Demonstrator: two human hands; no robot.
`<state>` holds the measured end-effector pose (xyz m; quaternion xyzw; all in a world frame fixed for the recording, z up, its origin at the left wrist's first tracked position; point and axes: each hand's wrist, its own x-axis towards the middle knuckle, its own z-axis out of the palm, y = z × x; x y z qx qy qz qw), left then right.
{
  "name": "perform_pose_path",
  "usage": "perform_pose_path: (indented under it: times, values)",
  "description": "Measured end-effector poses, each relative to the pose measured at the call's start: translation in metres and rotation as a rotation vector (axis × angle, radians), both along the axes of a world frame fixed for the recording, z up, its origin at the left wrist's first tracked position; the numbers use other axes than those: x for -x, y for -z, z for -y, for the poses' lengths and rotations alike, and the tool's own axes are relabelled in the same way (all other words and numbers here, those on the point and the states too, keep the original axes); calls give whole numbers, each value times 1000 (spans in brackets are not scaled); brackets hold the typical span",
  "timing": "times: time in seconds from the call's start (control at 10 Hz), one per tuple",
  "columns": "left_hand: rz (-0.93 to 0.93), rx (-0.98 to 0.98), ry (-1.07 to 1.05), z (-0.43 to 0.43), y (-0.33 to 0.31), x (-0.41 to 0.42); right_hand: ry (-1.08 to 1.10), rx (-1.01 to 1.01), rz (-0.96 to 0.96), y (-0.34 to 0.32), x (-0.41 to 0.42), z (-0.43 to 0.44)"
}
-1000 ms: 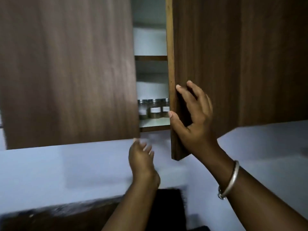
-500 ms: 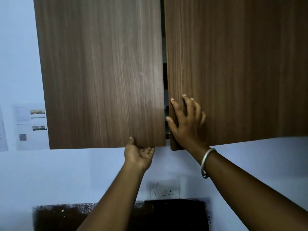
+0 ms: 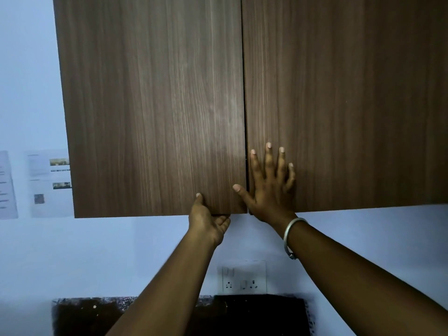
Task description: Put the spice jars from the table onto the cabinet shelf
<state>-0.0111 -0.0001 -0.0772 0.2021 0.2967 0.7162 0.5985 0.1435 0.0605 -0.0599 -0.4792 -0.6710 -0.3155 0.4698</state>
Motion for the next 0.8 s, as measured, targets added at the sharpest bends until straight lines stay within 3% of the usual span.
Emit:
perform_pose_path:
  times: [0.3,0.4,0.5,0.6,0.7,0.8]
  values:
    - [-127,14,-45,-17,1,-5,62,-41,23,5,10,-32]
    - [-240,104,1,-16,0,-3,67,-22,33,5,9,-29]
    - [-565,171,148,2,0,-1,65,12,51,4,7,-22]
    - [-1071,3,87,23,-2,2,56,64,72,-5,4,-10]
    - [-1477,-252,-481,29,-17,11,18,30,54,-19,-3,7]
    - [-1704,-504,-994,31,-43,23,-15,-65,45,-33,-5,24]
